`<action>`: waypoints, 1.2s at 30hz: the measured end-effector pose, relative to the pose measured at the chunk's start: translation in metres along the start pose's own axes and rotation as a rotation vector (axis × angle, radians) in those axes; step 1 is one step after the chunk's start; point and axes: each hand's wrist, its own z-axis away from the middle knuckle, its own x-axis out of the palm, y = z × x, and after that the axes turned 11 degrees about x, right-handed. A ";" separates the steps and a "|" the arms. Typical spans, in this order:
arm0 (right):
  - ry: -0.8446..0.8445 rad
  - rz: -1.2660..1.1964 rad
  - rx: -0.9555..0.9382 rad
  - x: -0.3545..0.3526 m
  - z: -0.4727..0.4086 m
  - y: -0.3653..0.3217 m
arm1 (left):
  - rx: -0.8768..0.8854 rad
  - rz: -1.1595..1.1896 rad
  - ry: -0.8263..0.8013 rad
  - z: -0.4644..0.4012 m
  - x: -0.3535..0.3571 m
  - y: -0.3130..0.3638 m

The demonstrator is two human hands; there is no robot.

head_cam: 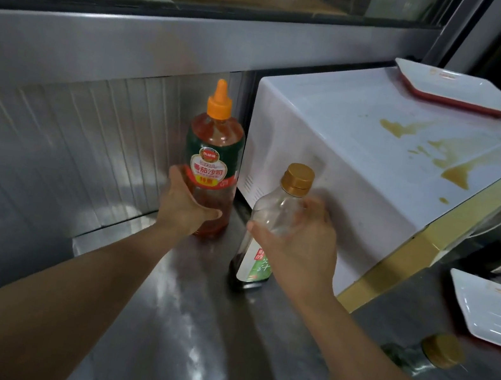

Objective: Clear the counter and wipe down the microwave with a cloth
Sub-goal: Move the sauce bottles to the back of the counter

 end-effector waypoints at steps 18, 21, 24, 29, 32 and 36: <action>0.022 -0.034 0.016 0.006 0.004 0.002 | -0.018 -0.081 0.111 -0.023 0.036 0.013; 0.017 -0.032 0.016 0.006 0.003 0.002 | -0.035 -0.079 0.126 -0.021 0.040 0.014; 0.022 -0.019 0.006 0.006 0.004 0.003 | -0.036 -0.068 0.118 -0.020 0.041 0.015; 0.036 -0.022 -0.008 0.010 0.004 0.002 | -0.005 -0.090 0.013 -0.019 0.027 0.014; 0.032 -0.016 -0.012 0.013 0.003 -0.002 | -0.013 -0.148 -0.050 -0.015 0.009 0.016; 0.016 -0.023 -0.026 0.023 0.005 -0.018 | 0.034 -0.237 -0.105 -0.005 -0.029 0.014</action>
